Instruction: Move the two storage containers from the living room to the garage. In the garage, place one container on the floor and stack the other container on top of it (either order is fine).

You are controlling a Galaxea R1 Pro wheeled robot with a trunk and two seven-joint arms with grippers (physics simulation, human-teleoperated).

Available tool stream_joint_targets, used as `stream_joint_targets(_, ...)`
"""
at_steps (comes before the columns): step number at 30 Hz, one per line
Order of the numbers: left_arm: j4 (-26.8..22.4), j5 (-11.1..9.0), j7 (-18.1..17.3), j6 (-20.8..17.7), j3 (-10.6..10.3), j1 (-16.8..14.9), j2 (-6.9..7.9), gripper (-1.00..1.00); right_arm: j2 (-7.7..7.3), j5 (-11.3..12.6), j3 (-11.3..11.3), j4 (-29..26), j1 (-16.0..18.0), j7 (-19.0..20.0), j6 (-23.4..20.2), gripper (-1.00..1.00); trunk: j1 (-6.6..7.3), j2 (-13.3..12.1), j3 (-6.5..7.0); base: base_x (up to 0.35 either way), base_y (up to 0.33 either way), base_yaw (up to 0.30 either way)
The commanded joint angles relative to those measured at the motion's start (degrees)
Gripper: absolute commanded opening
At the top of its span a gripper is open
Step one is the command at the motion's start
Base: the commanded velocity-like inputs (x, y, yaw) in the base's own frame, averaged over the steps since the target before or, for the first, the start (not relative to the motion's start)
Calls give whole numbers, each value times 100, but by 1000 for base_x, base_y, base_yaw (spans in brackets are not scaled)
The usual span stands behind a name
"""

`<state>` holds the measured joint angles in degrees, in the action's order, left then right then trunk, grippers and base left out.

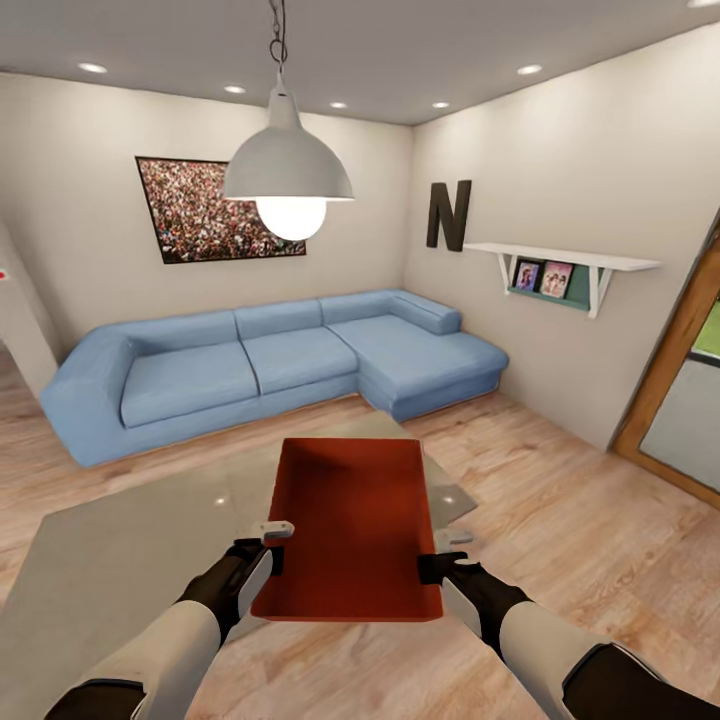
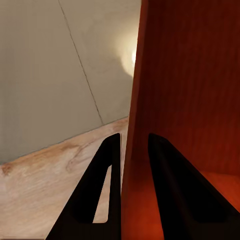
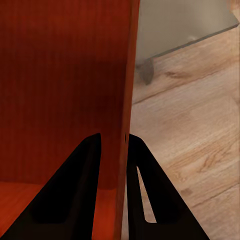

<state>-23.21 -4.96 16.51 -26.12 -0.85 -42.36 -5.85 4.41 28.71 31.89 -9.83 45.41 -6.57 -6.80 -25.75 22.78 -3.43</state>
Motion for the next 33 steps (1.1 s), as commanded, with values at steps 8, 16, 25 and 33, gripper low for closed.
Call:
stream_joint_targets(8, -17, 60, 65, -42, 23, -8, 5, -100, -37, -6, 10, -2, 3, -329, -32, -100, -4, 14, 31, 0, 0, 268)
stream_joint_targets(16, -17, 65, 66, -42, 23, -5, 4, -100, -37, -6, 10, -2, 3, -328, -33, -100, -4, 14, 75, 0, 0, 268)
stream_joint_targets(25, -17, 60, 64, -41, 23, -7, 5, -100, -37, -13, 10, -2, 3, -327, -35, -100, -4, 14, 125, 0, 0, 268)
stream_joint_targets(33, -17, 62, 66, -41, 23, -8, 5, -100, -37, -15, 10, -2, 3, -327, -36, -100, -4, 14, 169, 0, 0, 268)
